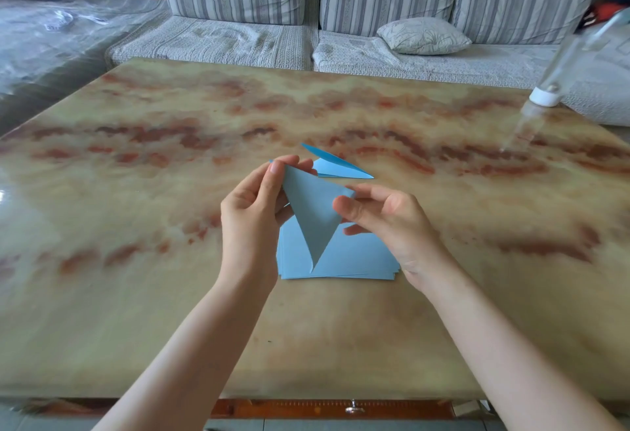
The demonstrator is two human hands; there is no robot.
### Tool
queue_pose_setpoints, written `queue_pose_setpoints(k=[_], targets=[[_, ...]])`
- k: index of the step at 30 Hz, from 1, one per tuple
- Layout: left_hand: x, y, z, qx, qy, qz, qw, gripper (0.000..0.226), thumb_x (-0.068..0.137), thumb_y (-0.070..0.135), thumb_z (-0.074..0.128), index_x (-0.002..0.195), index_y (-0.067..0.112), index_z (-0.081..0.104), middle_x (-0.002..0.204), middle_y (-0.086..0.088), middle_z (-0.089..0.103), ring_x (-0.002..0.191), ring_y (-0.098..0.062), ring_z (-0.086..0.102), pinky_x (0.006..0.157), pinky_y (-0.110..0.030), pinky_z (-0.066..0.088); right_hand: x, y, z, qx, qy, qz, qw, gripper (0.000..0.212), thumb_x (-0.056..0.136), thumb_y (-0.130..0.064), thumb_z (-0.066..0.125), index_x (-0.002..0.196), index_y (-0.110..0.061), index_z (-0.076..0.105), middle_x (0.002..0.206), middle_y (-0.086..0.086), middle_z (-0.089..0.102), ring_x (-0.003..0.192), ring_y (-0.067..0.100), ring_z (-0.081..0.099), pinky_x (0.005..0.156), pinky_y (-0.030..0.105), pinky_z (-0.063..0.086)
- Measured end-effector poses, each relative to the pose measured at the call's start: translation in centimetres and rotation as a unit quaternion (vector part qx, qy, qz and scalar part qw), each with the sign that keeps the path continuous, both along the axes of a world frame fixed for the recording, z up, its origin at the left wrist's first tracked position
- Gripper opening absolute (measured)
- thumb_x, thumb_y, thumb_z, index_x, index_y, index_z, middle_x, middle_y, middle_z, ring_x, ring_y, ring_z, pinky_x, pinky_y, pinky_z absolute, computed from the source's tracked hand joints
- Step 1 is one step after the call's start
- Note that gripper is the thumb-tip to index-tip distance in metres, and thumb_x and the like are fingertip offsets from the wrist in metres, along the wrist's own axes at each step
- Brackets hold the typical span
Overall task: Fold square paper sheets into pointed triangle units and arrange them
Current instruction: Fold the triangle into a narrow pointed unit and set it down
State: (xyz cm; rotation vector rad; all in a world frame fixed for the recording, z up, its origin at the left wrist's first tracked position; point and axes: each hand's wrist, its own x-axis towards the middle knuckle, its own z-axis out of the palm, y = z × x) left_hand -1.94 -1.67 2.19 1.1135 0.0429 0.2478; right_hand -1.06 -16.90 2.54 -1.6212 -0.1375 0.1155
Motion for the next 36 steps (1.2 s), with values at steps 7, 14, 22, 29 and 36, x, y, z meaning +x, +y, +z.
queue_pose_setpoints(k=[7,14,22,29,36], targets=[[-0.2,-0.6,-0.1,-0.090,0.025,-0.040,0.995,0.021,0.100,0.018,0.044,0.102,0.013,0.065,0.100,-0.002,0.074,0.095,-0.015,0.070,0.082,-0.025,0.056,0.1,0.8,-0.7,0.072,0.032,-0.064,0.995,0.015,0.081,-0.012,0.072,0.094,-0.006,0.072,0.087,0.005,0.074,0.076,0.013,0.067,0.075,0.024,0.054],[0.3,0.7,0.0,-0.053,0.096,-0.077,0.991,0.020,0.098,0.017,0.048,0.101,0.013,0.067,0.098,-0.002,0.075,0.089,-0.013,0.070,0.075,-0.024,0.057,0.1,0.5,-0.4,0.039,0.004,-0.070,0.997,0.007,0.082,-0.009,0.072,0.088,-0.010,0.073,0.083,0.005,0.075,0.071,0.013,0.068,0.067,0.018,0.052],[0.1,1.9,1.0,0.365,-0.020,-0.004,0.931,0.010,0.081,0.023,0.074,0.087,0.031,0.075,0.085,0.018,0.073,0.088,0.004,0.066,0.078,-0.013,0.047,0.1,-0.8,0.1,-0.019,-0.011,-0.029,0.999,0.010,0.081,-0.006,0.073,0.089,-0.011,0.074,0.085,0.006,0.076,0.076,0.018,0.071,0.073,0.029,0.055],[0.0,1.0,0.7,0.396,-0.035,-0.022,0.917,0.016,0.080,0.020,0.074,0.072,0.034,0.071,0.069,0.023,0.069,0.069,0.008,0.062,0.064,-0.006,0.041,-0.2,-1.0,0.3,-0.074,-0.034,0.003,0.997,0.011,0.081,-0.005,0.072,0.092,-0.007,0.073,0.087,0.009,0.075,0.078,0.019,0.070,0.077,0.036,0.054],[-0.2,0.4,0.7,0.343,-0.043,0.024,0.938,0.017,0.080,0.022,0.074,0.071,0.035,0.069,0.063,0.023,0.066,0.059,0.006,0.057,0.057,-0.010,0.043,-0.3,-0.4,0.5,-0.004,-0.041,-0.040,0.998,0.020,0.071,-0.027,0.076,0.088,-0.018,0.074,0.081,-0.002,0.075,0.075,0.009,0.066,0.075,0.026,0.048]])
